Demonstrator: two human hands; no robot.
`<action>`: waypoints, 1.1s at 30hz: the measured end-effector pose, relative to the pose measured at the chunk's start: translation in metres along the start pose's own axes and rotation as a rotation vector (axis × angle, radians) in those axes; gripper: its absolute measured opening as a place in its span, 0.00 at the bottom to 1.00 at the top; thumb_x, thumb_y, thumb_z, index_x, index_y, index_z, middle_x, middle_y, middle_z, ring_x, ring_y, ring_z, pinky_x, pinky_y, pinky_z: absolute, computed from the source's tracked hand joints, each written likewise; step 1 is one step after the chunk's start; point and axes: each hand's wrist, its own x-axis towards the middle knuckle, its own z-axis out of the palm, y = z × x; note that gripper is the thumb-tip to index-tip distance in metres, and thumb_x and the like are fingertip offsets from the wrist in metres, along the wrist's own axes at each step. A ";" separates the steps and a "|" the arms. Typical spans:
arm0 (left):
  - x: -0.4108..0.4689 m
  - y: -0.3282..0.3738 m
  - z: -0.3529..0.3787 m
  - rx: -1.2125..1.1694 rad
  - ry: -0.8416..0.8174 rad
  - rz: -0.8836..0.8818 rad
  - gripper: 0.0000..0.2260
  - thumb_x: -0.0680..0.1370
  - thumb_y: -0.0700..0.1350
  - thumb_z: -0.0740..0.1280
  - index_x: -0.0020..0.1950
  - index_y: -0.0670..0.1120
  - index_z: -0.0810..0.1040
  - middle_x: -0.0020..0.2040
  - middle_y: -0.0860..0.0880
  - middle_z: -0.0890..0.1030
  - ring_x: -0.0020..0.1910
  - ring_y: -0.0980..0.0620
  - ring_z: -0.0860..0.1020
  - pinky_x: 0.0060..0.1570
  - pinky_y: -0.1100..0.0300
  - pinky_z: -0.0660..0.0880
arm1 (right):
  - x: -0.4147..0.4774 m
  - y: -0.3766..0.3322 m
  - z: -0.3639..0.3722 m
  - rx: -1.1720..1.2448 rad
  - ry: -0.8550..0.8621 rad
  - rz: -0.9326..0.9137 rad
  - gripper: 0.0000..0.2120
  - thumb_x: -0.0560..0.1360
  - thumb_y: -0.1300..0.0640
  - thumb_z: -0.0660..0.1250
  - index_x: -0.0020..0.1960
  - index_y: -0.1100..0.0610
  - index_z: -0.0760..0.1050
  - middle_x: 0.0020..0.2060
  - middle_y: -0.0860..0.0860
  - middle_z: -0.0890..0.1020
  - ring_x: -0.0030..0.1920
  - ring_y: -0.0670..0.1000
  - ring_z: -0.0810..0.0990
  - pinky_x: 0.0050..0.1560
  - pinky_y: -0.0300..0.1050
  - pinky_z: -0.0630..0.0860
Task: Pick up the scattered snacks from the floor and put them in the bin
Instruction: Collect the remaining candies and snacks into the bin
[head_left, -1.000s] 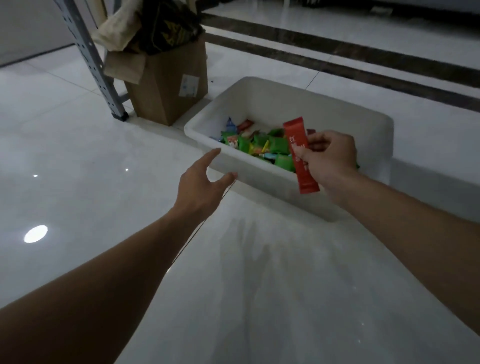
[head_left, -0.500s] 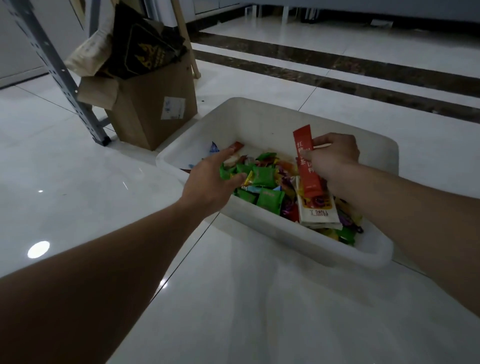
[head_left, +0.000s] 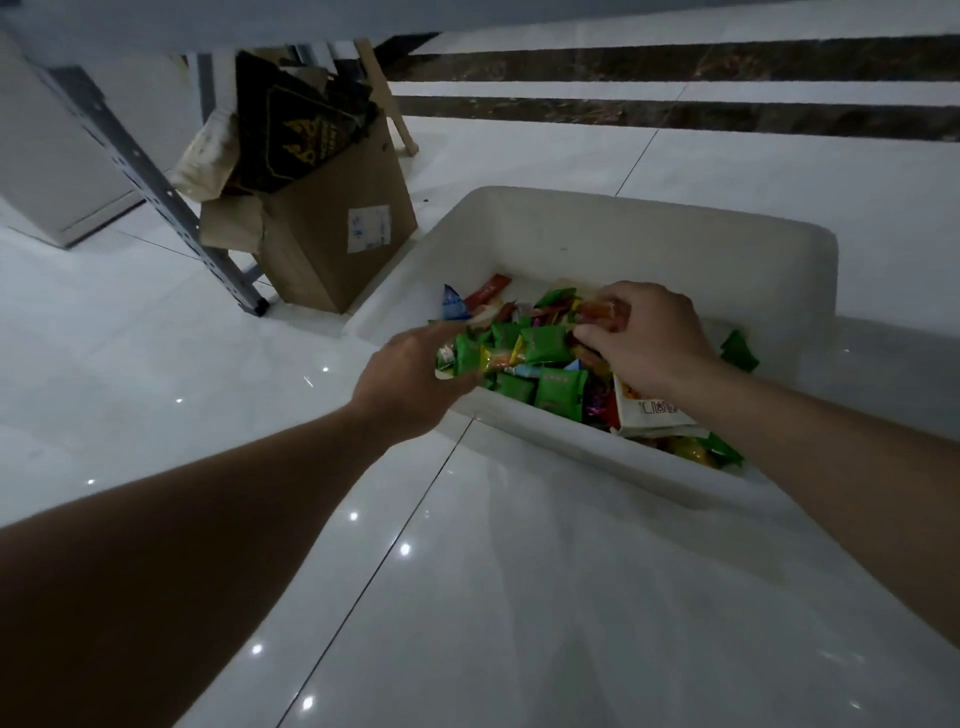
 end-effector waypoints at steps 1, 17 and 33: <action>0.000 -0.001 -0.004 0.017 -0.006 0.013 0.24 0.75 0.53 0.70 0.69 0.52 0.72 0.62 0.49 0.78 0.59 0.50 0.76 0.57 0.48 0.75 | -0.004 -0.001 -0.001 -0.006 -0.012 -0.017 0.20 0.74 0.51 0.70 0.64 0.55 0.76 0.57 0.52 0.81 0.51 0.47 0.76 0.51 0.36 0.68; 0.013 -0.063 0.032 0.270 -0.103 0.260 0.37 0.72 0.75 0.45 0.71 0.54 0.69 0.72 0.49 0.69 0.73 0.49 0.62 0.72 0.35 0.47 | -0.094 0.046 0.002 -0.453 -0.185 -0.185 0.22 0.76 0.36 0.58 0.64 0.48 0.74 0.58 0.44 0.74 0.59 0.48 0.70 0.55 0.44 0.67; 0.100 -0.049 0.060 0.351 -0.099 0.202 0.35 0.73 0.69 0.43 0.73 0.53 0.63 0.76 0.43 0.57 0.76 0.40 0.51 0.66 0.30 0.36 | -0.022 0.075 0.004 -0.401 -0.021 -0.085 0.13 0.78 0.46 0.61 0.42 0.55 0.73 0.38 0.52 0.79 0.41 0.56 0.77 0.42 0.54 0.75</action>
